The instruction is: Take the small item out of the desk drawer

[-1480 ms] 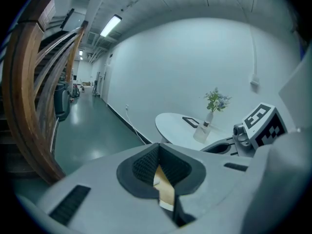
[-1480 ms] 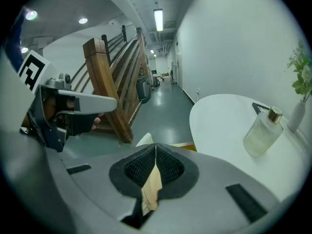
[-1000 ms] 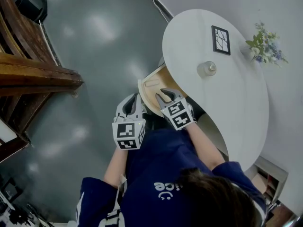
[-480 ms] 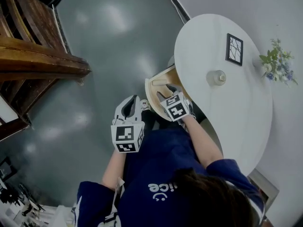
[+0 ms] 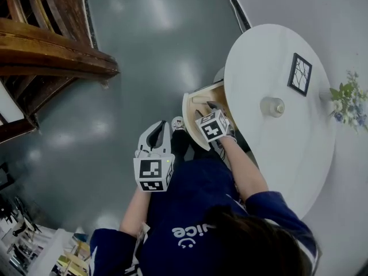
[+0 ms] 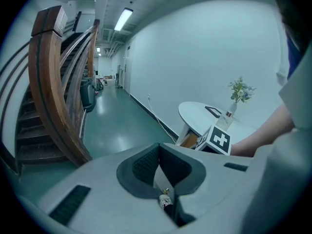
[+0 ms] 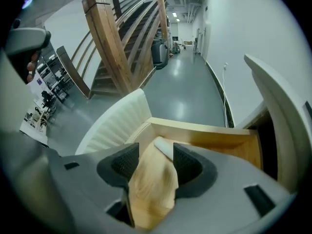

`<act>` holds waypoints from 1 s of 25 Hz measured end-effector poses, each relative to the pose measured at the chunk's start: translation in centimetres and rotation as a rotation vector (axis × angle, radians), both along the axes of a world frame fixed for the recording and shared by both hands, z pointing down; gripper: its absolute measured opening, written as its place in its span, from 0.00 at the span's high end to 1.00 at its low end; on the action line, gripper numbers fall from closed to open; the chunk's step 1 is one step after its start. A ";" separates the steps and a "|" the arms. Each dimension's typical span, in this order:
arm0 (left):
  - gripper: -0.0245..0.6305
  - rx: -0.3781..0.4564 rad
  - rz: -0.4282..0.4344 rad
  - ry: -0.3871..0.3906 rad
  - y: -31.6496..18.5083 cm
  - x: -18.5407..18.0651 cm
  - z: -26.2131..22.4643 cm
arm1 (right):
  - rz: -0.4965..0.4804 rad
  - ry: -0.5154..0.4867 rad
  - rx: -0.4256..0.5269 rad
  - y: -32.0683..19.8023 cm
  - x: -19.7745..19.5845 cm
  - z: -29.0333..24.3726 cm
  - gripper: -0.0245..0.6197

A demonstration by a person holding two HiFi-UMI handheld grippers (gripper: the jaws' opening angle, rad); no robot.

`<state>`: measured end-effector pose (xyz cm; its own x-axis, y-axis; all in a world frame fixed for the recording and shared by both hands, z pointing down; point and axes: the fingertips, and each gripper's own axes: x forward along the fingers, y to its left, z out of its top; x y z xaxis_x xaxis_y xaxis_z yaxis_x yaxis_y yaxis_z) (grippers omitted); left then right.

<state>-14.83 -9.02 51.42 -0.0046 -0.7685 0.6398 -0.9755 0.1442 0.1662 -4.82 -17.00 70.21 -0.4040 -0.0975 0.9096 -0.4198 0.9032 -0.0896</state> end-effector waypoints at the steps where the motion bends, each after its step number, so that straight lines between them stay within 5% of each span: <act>1: 0.96 -0.005 -0.008 0.003 0.2 0.2 0.1 | -0.012 0.006 -0.003 0.0 -0.1 0.4 0.61; 25: 0.96 -0.140 -0.142 0.000 4.8 -0.8 2.1 | -0.295 0.135 0.034 -1.0 -1.3 7.9 0.57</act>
